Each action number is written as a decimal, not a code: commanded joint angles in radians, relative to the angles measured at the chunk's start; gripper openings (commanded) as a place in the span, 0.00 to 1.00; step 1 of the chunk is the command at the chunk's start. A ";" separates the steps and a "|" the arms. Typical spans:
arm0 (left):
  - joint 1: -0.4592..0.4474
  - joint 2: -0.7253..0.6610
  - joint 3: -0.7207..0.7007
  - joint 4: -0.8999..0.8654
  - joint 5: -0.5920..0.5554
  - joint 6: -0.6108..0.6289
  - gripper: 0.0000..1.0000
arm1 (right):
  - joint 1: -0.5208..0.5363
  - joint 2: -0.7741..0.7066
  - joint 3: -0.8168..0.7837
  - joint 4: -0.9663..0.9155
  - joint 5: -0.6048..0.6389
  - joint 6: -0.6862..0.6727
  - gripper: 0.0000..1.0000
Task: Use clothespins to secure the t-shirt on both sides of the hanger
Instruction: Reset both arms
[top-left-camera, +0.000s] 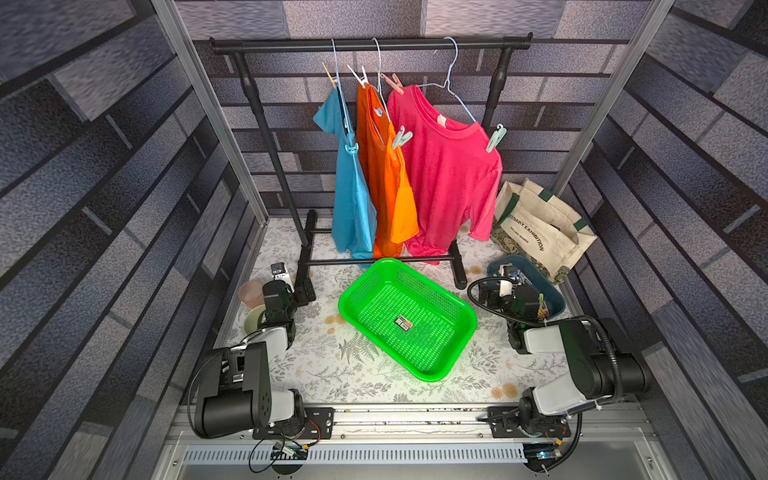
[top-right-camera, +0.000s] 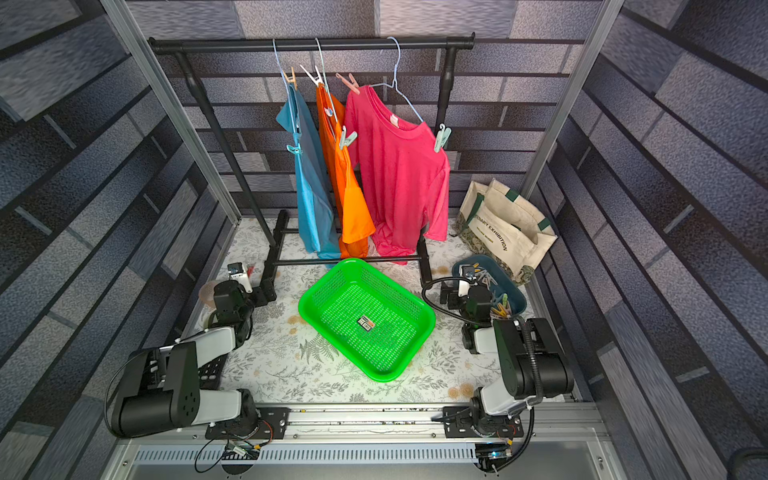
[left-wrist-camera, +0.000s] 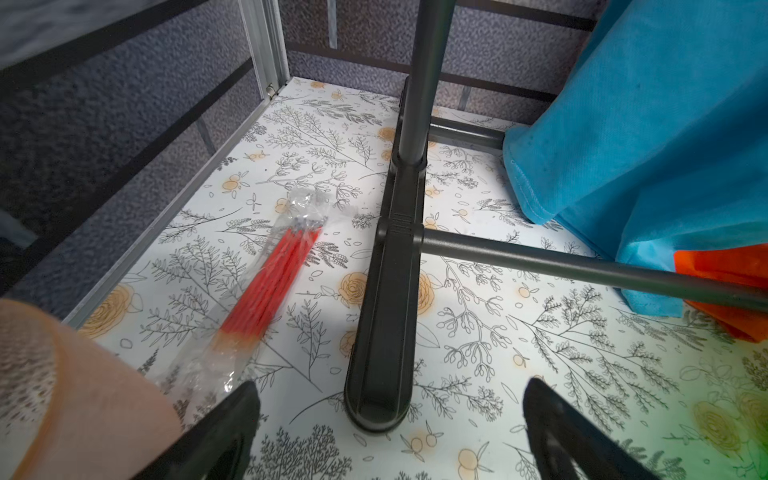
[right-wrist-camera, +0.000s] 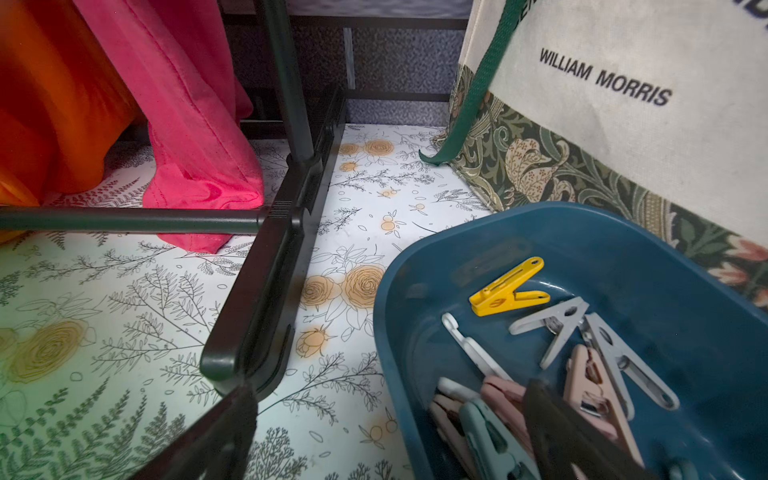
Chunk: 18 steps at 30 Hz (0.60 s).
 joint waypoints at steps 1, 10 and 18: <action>-0.015 -0.049 -0.058 0.111 -0.112 -0.044 1.00 | -0.006 0.004 0.002 0.038 -0.019 -0.007 1.00; -0.072 0.245 0.042 0.242 -0.011 0.032 1.00 | -0.005 0.005 0.003 0.033 0.016 0.007 1.00; -0.080 0.221 0.073 0.147 -0.044 0.026 1.00 | -0.006 0.003 0.047 -0.049 0.097 0.033 1.00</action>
